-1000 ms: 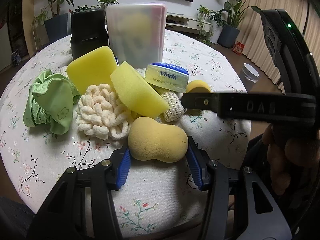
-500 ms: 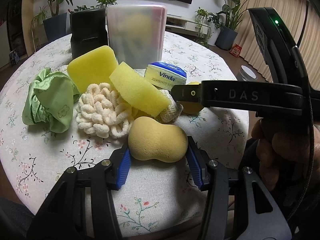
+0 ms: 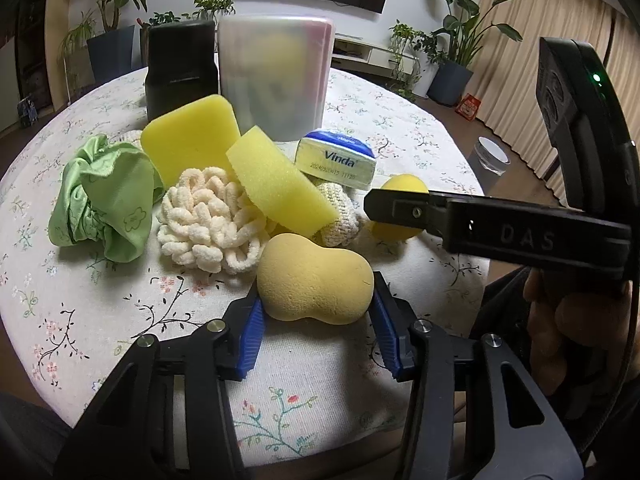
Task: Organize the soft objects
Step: 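Lift both held sponges and carry them over the white plastic tray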
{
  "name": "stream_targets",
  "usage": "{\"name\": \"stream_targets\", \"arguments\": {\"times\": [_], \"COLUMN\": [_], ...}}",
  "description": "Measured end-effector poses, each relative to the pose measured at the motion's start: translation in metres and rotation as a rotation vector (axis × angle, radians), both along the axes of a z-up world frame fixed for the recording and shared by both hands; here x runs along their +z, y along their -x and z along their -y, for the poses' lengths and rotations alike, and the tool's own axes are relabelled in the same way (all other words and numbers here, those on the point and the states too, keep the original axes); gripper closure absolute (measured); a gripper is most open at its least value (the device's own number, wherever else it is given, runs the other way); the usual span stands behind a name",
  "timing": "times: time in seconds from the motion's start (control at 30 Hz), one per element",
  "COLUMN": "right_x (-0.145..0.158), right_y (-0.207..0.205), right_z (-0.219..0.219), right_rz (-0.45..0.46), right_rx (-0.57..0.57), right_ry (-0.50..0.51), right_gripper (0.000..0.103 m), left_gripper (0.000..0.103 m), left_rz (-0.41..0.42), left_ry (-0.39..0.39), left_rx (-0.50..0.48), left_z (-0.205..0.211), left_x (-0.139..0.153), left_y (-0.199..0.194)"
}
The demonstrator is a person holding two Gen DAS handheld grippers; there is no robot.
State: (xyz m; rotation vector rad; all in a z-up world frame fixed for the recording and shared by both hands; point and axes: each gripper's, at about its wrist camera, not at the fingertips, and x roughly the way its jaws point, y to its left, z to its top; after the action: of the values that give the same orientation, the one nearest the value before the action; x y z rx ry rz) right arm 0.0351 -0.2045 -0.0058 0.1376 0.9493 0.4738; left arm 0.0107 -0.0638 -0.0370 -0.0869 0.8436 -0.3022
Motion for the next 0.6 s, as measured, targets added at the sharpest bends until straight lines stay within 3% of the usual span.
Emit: {"name": "stream_targets", "arguments": {"times": [0.27,0.6], "right_x": [0.018,0.068], "right_y": [0.018,-0.001], "right_z": [0.005,0.043], "right_rz": [0.038,0.124], "right_rx": [0.001,-0.079], "right_ry": [0.005,0.055], "right_gripper": [0.052,0.052], "left_gripper": [0.059,0.059], "left_rz": [0.025,0.122], "left_ry": [0.030,0.050], "left_rx": [0.001,0.130], "left_z": [-0.014,-0.091], "left_x": [0.022,0.083], "left_y": [0.017,0.002]}}
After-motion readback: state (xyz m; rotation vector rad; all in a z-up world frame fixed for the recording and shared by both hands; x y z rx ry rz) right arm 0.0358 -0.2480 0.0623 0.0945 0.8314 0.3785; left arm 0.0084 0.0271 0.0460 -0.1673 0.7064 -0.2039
